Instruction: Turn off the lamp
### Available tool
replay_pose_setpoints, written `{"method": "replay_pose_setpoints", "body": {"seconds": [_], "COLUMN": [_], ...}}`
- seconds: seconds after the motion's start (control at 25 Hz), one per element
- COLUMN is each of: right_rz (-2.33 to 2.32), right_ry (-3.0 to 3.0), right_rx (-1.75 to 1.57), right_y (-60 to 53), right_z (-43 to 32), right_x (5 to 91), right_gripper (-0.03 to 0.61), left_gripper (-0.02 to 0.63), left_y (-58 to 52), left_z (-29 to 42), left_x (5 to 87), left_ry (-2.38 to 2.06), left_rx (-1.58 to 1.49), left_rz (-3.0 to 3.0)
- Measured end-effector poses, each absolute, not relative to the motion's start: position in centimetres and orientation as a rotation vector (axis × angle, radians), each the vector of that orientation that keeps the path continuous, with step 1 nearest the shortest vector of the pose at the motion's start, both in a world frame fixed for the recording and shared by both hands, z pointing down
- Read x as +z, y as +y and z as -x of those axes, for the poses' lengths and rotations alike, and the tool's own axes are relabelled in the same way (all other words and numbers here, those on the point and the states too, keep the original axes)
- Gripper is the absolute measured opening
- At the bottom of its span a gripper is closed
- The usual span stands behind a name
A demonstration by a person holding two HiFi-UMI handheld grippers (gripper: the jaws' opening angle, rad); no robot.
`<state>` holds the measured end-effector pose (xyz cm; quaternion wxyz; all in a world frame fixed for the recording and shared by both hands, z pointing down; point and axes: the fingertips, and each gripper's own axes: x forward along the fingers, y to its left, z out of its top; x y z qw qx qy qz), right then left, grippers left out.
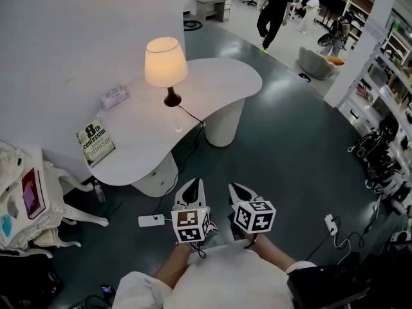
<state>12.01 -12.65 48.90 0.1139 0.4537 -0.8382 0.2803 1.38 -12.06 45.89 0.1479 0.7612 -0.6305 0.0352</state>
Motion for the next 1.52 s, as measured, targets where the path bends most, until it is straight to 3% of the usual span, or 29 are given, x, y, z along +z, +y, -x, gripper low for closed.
{"method": "replay_pose_setpoints", "body": {"seconds": [1.52], "right_rz": [-1.100], "right_ry": [-2.450], "right_rx": [0.801], "right_y": [-26.3], "right_z": [-8.4], "right_x": [50.4], "right_gripper": [-0.002], "left_gripper": [0.008], "left_y": [-23.4], "left_z": [2.0], "left_x": [48.9], "left_ry": [-1.940], "left_rx": [0.128], "left_rz": [-1.964]}}
